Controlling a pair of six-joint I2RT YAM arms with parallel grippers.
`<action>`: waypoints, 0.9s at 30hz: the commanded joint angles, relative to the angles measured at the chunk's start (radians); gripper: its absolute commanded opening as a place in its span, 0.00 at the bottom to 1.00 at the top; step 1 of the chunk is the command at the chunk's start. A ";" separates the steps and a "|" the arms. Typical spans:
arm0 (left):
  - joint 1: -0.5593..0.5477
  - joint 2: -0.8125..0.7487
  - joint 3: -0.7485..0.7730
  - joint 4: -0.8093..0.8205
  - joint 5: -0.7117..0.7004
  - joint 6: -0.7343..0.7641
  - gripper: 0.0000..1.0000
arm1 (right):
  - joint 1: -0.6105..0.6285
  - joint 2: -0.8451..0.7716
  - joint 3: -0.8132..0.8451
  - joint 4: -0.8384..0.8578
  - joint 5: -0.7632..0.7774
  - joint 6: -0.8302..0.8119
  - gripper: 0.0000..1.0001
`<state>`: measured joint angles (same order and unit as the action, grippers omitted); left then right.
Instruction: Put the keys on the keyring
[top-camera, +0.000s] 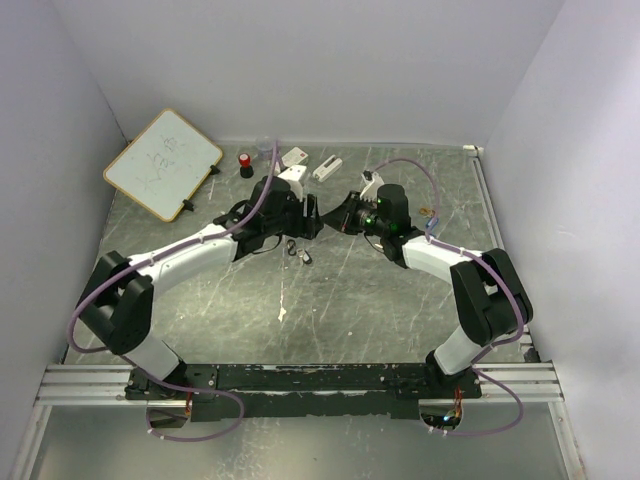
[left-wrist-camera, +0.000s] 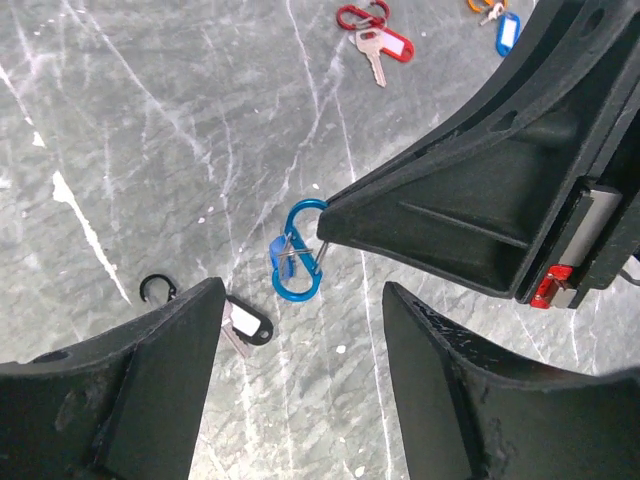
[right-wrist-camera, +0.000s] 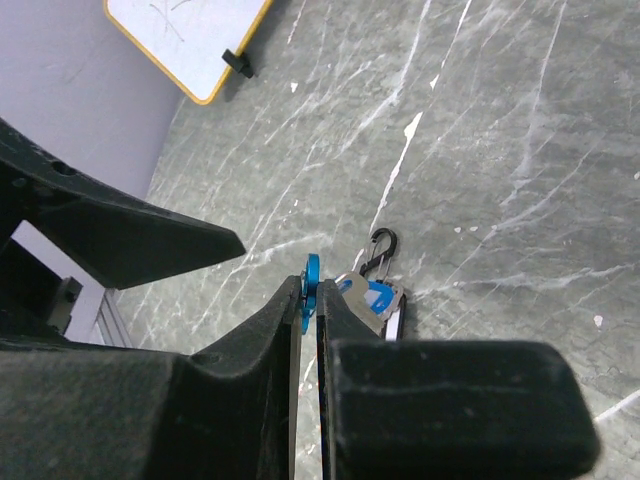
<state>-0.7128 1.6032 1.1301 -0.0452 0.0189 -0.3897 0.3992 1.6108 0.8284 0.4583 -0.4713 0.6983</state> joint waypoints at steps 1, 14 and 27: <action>-0.006 -0.079 -0.031 0.038 -0.090 -0.022 0.74 | -0.009 -0.020 -0.011 0.013 0.013 -0.007 0.00; -0.005 -0.140 -0.073 0.022 -0.214 -0.054 0.75 | -0.018 -0.145 -0.006 -0.164 0.299 -0.160 0.00; -0.005 -0.090 -0.060 0.018 -0.181 -0.064 0.74 | -0.054 -0.278 0.000 -0.485 0.755 -0.218 0.00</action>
<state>-0.7136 1.4929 1.0573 -0.0345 -0.1719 -0.4461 0.3614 1.3468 0.8238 0.0971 0.1387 0.4957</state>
